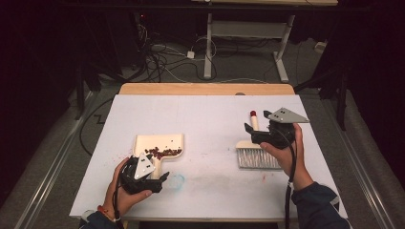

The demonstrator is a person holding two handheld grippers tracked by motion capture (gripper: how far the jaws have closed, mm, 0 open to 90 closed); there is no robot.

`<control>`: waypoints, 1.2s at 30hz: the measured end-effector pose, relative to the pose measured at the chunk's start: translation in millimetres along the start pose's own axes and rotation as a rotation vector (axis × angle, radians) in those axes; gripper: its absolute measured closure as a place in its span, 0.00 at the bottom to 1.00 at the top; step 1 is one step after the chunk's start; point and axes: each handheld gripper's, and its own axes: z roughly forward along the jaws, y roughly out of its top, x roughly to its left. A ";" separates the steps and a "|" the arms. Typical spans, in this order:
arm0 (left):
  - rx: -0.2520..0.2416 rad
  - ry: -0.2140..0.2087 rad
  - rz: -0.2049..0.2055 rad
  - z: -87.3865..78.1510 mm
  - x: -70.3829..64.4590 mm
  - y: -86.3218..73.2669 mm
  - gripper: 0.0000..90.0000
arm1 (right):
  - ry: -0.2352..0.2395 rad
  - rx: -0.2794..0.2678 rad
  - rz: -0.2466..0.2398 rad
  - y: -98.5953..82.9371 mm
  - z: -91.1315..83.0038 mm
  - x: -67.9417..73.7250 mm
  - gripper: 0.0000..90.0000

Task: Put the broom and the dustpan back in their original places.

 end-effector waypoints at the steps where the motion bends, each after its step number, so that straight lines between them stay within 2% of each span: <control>1: -0.001 0.001 0.001 0.0 -0.1 0.0 0.21 | 0.003 -0.005 -0.009 -0.2 -1.2 0.7 0.21; 11: -0.005 0.011 0.015 -0.3 0.9 0.2 0.21 | 0.025 -0.023 -0.043 -1.3 -11.4 9.3 0.22; 19: 0.000 0.003 0.004 0.0 -0.1 -0.2 0.21 | 0.031 -0.026 -0.052 -4.9 -20.0 10.3 0.22; 24: -0.001 0.009 0.020 0.8 0.0 0.0 0.21 | 0.040 -0.034 -0.061 -7.0 -26.2 12.0 0.22; 35: 0.003 0.008 0.024 1.2 -0.5 0.0 0.21 | 0.051 -0.041 -0.103 -14.9 -37.2 16.1 0.22; 36: 0.008 0.004 0.014 1.2 -1.2 -0.3 0.21 | 0.053 -0.043 -0.107 -15.7 -37.8 16.6 0.22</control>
